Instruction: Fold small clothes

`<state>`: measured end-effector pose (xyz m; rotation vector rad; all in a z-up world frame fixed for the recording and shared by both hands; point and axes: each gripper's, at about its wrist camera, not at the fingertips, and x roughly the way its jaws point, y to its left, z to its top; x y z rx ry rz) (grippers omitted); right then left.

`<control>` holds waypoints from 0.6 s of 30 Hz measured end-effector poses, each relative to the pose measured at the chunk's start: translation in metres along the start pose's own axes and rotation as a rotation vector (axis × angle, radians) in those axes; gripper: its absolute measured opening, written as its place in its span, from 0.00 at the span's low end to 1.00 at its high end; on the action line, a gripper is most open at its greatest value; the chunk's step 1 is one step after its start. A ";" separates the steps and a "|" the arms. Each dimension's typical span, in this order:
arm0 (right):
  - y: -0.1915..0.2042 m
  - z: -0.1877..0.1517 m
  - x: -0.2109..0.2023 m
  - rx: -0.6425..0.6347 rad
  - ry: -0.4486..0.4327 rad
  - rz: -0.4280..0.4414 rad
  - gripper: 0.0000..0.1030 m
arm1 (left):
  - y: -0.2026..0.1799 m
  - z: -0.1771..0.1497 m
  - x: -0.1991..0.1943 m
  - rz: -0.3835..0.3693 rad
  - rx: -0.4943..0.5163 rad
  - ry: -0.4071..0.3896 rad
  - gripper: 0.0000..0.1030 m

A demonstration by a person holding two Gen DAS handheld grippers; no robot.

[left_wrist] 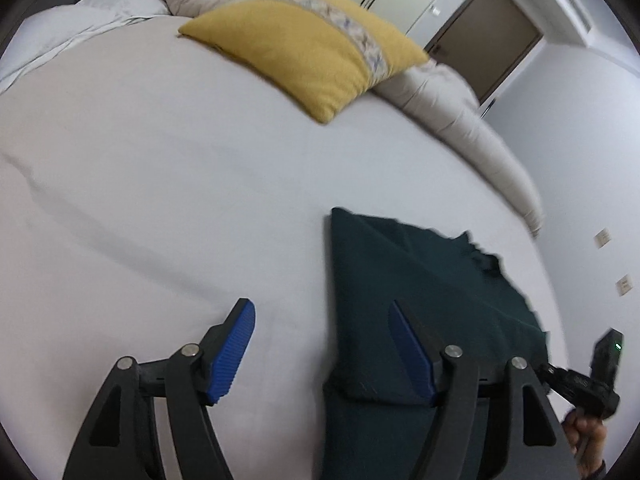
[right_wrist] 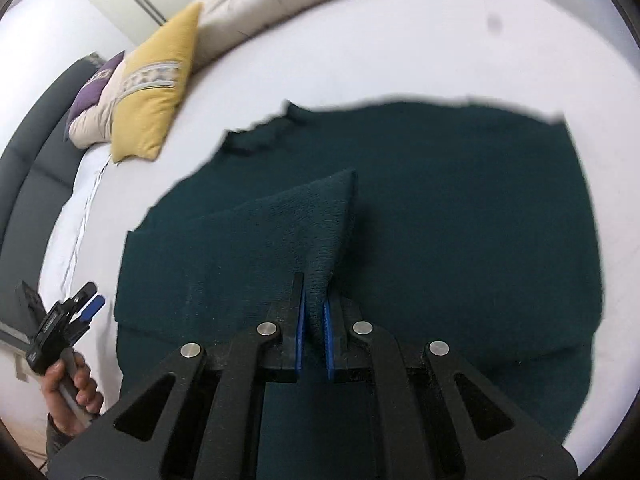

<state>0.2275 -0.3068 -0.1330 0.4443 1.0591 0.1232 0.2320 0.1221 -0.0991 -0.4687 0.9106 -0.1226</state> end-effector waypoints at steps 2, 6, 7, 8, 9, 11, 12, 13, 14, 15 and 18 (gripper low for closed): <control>-0.006 -0.003 0.006 -0.006 -0.007 0.014 0.06 | -0.008 0.007 0.017 0.040 0.032 0.024 0.70; -0.011 0.001 0.011 -0.005 -0.011 0.034 0.06 | -0.027 0.019 0.042 0.093 0.097 0.058 0.69; -0.010 0.002 0.014 -0.009 -0.011 0.035 0.06 | -0.032 0.022 0.051 0.110 0.116 0.077 0.68; -0.008 0.000 0.013 -0.015 -0.011 0.034 0.06 | -0.036 0.023 0.060 0.135 0.141 0.090 0.64; -0.007 -0.001 0.012 -0.023 -0.009 0.030 0.06 | -0.039 0.024 0.065 0.156 0.159 0.088 0.51; -0.002 0.000 0.015 -0.042 -0.008 0.014 0.06 | -0.043 0.025 0.070 0.167 0.180 0.089 0.22; 0.001 0.001 0.016 -0.053 -0.011 0.005 0.06 | -0.043 0.025 0.070 0.161 0.176 0.092 0.14; 0.000 -0.001 0.010 -0.055 -0.014 0.000 0.06 | -0.042 0.025 0.068 0.161 0.176 0.084 0.09; 0.001 -0.002 0.007 -0.054 -0.018 -0.001 0.06 | -0.040 0.024 0.066 0.160 0.174 0.074 0.08; 0.004 -0.002 0.004 -0.053 -0.025 0.005 0.06 | -0.036 0.023 0.063 0.154 0.163 0.069 0.08; 0.017 0.001 -0.009 -0.057 -0.058 0.041 0.06 | -0.020 0.023 0.053 0.128 0.099 0.043 0.08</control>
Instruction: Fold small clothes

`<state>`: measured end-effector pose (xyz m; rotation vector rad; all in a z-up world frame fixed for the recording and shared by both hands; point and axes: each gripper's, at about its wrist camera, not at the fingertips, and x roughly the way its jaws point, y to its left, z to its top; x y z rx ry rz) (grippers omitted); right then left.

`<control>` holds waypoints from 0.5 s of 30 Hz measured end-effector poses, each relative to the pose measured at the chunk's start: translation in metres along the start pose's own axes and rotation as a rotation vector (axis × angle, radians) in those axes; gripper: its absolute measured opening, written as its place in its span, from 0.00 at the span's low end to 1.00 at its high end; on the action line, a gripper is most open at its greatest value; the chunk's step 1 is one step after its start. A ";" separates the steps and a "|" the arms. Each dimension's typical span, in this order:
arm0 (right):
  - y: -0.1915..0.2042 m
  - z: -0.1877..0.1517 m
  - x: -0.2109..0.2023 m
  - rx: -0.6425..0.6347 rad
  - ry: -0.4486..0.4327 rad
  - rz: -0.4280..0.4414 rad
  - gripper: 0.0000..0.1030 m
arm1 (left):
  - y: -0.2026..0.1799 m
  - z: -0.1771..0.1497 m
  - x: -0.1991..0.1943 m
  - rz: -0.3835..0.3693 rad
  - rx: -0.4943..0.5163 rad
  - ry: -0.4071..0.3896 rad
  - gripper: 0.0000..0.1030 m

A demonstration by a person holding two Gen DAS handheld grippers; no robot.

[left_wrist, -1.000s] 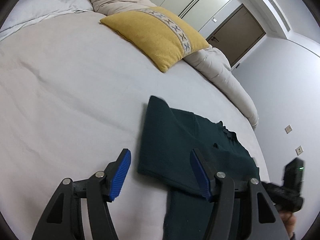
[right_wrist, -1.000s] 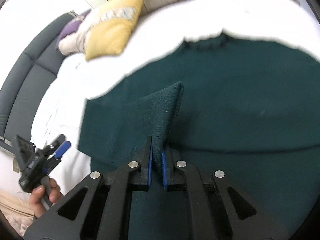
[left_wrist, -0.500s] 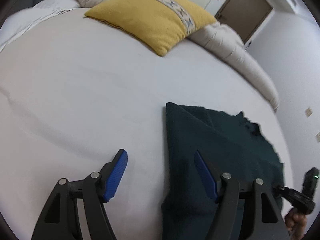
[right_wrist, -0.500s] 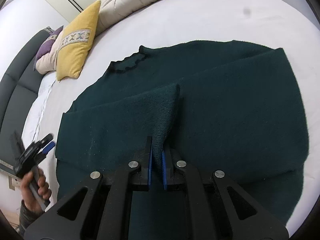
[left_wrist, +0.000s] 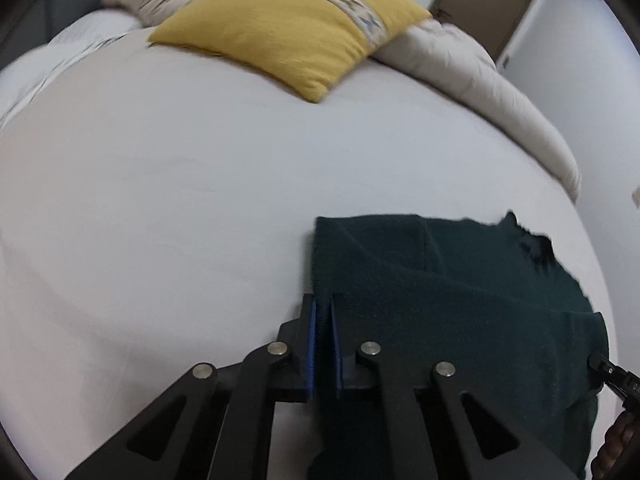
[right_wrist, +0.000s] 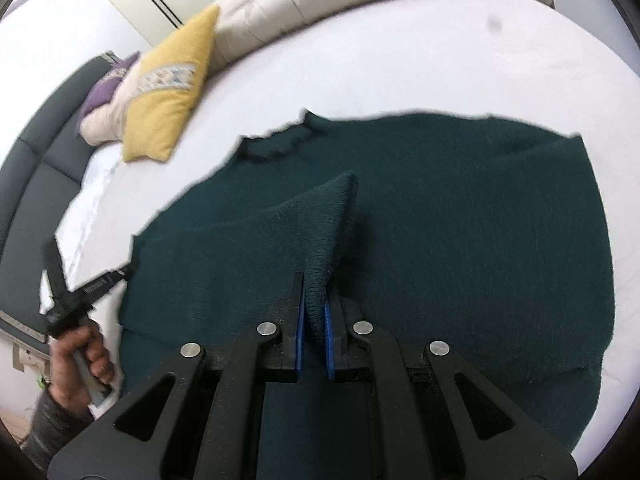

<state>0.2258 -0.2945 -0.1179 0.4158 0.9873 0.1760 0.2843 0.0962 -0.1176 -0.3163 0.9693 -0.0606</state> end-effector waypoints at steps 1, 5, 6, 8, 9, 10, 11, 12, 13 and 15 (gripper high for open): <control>0.004 0.002 -0.001 -0.005 -0.007 0.006 0.06 | 0.004 -0.002 0.000 0.005 -0.009 -0.010 0.08; -0.008 0.005 0.035 0.022 0.073 -0.052 0.06 | 0.003 0.000 0.007 0.033 0.009 -0.011 0.08; -0.020 0.002 0.044 0.075 0.081 -0.022 0.06 | 0.002 0.000 0.009 0.039 0.018 -0.008 0.08; -0.028 0.000 0.040 0.127 0.057 0.028 0.06 | 0.002 0.003 0.008 0.026 0.017 -0.006 0.08; -0.027 0.000 0.038 0.128 0.054 0.027 0.06 | 0.004 0.004 0.005 0.009 0.013 -0.008 0.08; -0.024 0.001 0.036 0.114 0.051 0.020 0.06 | 0.006 0.003 -0.002 -0.006 0.000 -0.012 0.09; -0.023 0.002 0.035 0.108 0.050 0.019 0.06 | 0.008 0.001 -0.008 -0.008 -0.011 -0.019 0.09; -0.023 0.003 0.034 0.109 0.051 0.021 0.06 | 0.009 -0.002 -0.017 -0.014 -0.022 -0.034 0.09; -0.023 0.005 0.034 0.113 0.050 0.023 0.06 | 0.008 -0.006 -0.029 -0.024 -0.025 -0.056 0.11; -0.020 0.007 0.034 0.126 0.055 0.018 0.07 | 0.004 -0.017 -0.047 -0.028 -0.002 -0.089 0.24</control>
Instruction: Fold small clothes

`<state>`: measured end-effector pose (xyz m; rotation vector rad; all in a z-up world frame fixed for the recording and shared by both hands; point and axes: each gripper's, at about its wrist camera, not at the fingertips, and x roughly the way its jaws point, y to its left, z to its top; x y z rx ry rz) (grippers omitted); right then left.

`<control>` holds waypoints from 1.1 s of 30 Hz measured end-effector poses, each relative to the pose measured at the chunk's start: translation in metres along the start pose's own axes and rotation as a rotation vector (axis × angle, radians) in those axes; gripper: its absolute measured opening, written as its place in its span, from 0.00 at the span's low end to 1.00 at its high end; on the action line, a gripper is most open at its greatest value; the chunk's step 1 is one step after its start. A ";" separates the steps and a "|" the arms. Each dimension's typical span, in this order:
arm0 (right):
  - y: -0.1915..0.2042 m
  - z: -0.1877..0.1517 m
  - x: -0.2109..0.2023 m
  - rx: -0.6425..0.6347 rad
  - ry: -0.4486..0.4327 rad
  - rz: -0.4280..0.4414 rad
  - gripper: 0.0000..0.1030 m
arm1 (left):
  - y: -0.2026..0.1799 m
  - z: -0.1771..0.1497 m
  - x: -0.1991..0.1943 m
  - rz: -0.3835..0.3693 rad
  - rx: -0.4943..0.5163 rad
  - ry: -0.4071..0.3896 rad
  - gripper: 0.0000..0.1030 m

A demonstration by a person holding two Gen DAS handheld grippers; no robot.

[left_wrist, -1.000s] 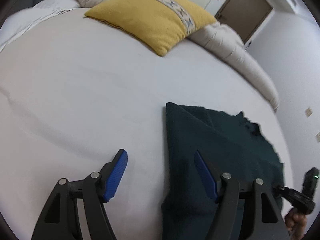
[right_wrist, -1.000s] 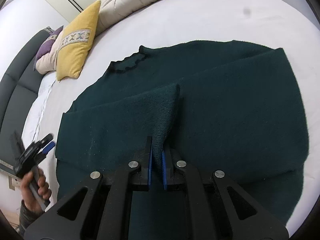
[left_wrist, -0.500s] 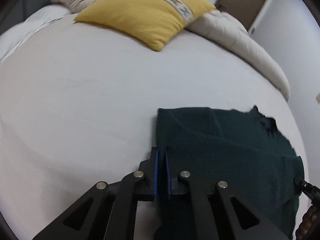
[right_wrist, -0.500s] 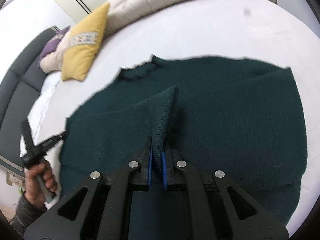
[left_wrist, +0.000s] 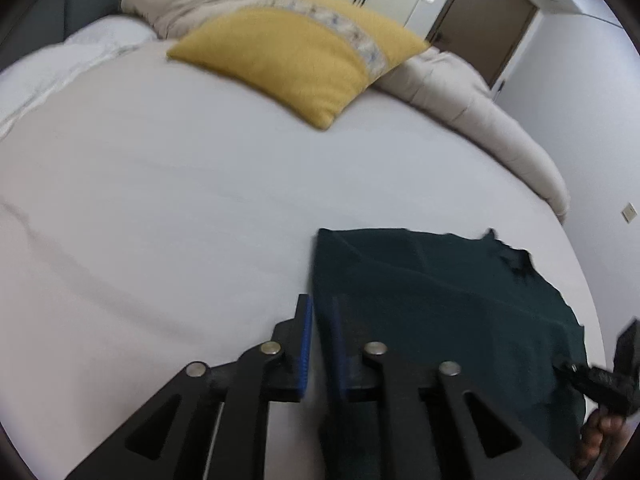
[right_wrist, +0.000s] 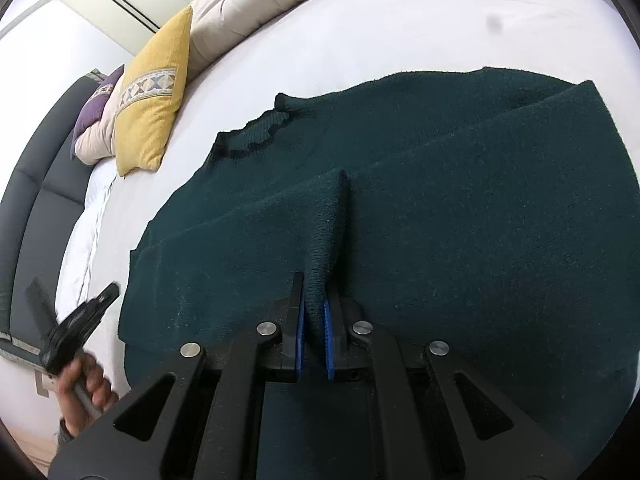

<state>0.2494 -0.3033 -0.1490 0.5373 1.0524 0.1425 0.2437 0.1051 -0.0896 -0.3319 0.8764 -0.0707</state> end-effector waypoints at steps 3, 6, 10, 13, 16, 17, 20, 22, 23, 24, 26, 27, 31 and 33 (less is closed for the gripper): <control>0.001 -0.006 0.000 -0.008 0.005 -0.006 0.07 | -0.010 -0.012 -0.002 0.014 0.053 0.013 0.30; 0.002 -0.009 -0.005 -0.022 0.007 -0.025 0.07 | -0.007 -0.021 0.025 0.033 0.069 0.093 0.19; -0.006 -0.011 -0.014 -0.005 -0.010 -0.028 0.06 | -0.012 -0.027 0.027 0.057 0.126 0.077 0.16; -0.024 -0.010 -0.005 0.056 -0.011 0.010 0.04 | -0.016 -0.030 0.030 0.074 0.156 0.075 0.16; -0.032 -0.007 0.004 0.024 -0.036 0.029 0.03 | -0.012 -0.031 0.032 0.067 0.154 0.074 0.16; -0.033 -0.007 0.005 0.025 -0.038 0.040 0.03 | -0.014 -0.031 0.032 0.075 0.167 0.074 0.16; -0.036 -0.009 -0.007 0.043 -0.026 0.078 0.09 | -0.014 -0.028 0.024 0.068 0.165 0.072 0.18; -0.034 -0.015 -0.029 0.040 -0.052 0.013 0.13 | -0.008 -0.029 0.009 0.058 0.115 0.069 0.29; -0.031 -0.019 -0.041 0.016 -0.074 -0.021 0.15 | -0.003 -0.031 -0.005 0.051 0.100 0.056 0.30; -0.027 -0.025 -0.060 -0.021 -0.109 -0.060 0.15 | -0.001 -0.034 -0.017 0.043 0.098 0.048 0.31; -0.023 -0.039 -0.092 -0.063 -0.160 -0.083 0.17 | 0.007 -0.044 -0.049 0.008 0.099 0.020 0.37; -0.024 -0.050 -0.110 -0.072 -0.178 -0.075 0.26 | 0.011 -0.050 -0.062 0.001 0.093 0.013 0.44; -0.033 -0.100 -0.167 -0.067 -0.243 -0.037 0.69 | 0.031 -0.088 -0.111 -0.064 0.082 0.035 0.58; -0.040 -0.130 -0.191 -0.072 -0.264 -0.019 0.69 | 0.037 -0.107 -0.124 -0.089 0.067 0.060 0.60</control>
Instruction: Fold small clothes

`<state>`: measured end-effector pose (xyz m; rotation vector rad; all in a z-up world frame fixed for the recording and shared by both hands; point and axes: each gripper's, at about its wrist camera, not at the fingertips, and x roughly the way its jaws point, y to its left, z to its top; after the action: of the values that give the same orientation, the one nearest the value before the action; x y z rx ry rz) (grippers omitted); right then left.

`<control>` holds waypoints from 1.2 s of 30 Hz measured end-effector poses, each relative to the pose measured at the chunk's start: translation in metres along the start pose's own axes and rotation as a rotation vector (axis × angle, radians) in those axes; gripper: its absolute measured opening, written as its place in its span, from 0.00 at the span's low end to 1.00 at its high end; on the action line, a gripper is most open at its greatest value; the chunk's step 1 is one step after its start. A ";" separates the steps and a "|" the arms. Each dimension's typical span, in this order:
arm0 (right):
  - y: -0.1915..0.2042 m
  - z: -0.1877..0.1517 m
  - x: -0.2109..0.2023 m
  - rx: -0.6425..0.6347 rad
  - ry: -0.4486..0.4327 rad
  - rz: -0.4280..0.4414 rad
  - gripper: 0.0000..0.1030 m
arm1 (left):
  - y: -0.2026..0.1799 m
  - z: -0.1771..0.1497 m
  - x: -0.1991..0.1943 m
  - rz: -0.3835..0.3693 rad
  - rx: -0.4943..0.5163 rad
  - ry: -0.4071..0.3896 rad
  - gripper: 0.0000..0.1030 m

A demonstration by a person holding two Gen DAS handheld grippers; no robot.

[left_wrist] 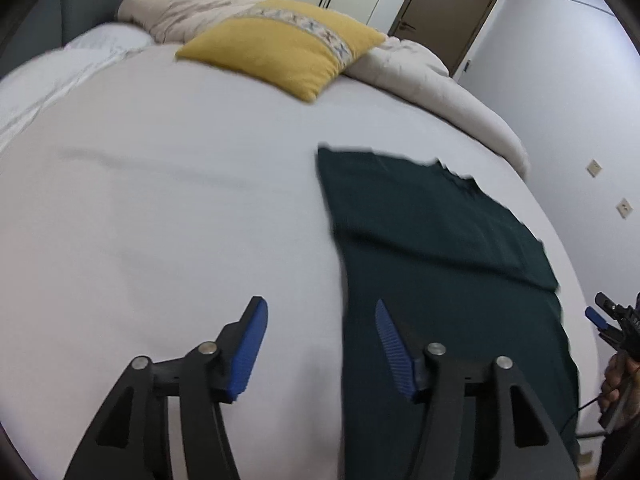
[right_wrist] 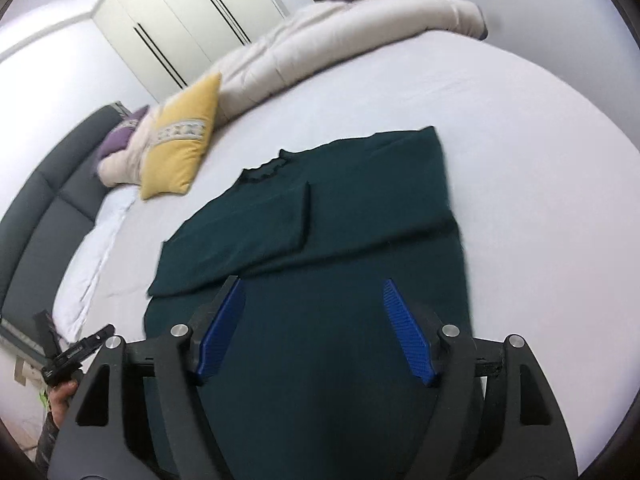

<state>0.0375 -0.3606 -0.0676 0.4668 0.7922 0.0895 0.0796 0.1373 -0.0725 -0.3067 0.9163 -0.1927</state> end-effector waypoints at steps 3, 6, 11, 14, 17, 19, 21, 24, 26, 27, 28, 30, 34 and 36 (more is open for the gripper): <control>-0.011 -0.037 -0.034 0.019 0.046 0.022 0.69 | 0.007 -0.037 -0.015 -0.061 -0.046 0.053 0.60; -0.026 -0.070 -0.063 0.041 0.071 0.027 0.69 | 0.007 -0.073 -0.024 -0.104 -0.047 0.121 0.60; -0.054 -0.114 -0.095 0.074 0.105 -0.006 0.69 | 0.010 -0.115 -0.038 -0.161 -0.064 0.201 0.60; -0.077 -0.134 -0.106 0.135 0.117 0.000 0.69 | 0.010 -0.124 -0.044 -0.190 -0.086 0.228 0.60; -0.095 -0.143 -0.113 0.188 0.124 -0.007 0.69 | 0.007 -0.133 -0.046 -0.221 -0.098 0.265 0.60; -0.104 -0.147 -0.118 0.218 0.116 0.000 0.69 | 0.002 -0.136 -0.044 -0.230 -0.087 0.288 0.59; -0.109 -0.151 -0.121 0.228 0.125 0.004 0.68 | -0.003 -0.140 -0.043 -0.244 -0.073 0.309 0.59; -0.114 -0.152 -0.123 0.233 0.145 0.002 0.67 | -0.004 -0.142 -0.042 -0.245 -0.079 0.317 0.55; -0.118 -0.153 -0.125 0.239 0.155 -0.006 0.67 | -0.002 -0.137 -0.039 -0.239 -0.092 0.327 0.43; -0.120 -0.155 -0.126 0.245 0.161 -0.009 0.67 | -0.001 -0.137 -0.038 -0.241 -0.098 0.333 0.34; -0.123 -0.157 -0.126 0.254 0.170 -0.009 0.67 | 0.000 -0.138 -0.037 -0.238 -0.101 0.340 0.24; -0.129 -0.160 -0.128 0.272 0.191 -0.010 0.67 | 0.000 -0.140 -0.036 -0.221 -0.092 0.341 0.14; -0.137 -0.170 -0.126 0.290 0.250 -0.026 0.66 | -0.002 -0.142 -0.036 -0.215 -0.085 0.339 0.08; -0.138 -0.174 -0.123 0.290 0.276 -0.018 0.62 | -0.001 -0.142 -0.039 -0.216 -0.088 0.336 0.08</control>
<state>-0.1848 -0.4509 -0.1514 0.7316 1.0869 0.0217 -0.0576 0.1226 -0.1242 -0.4645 1.2257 -0.4129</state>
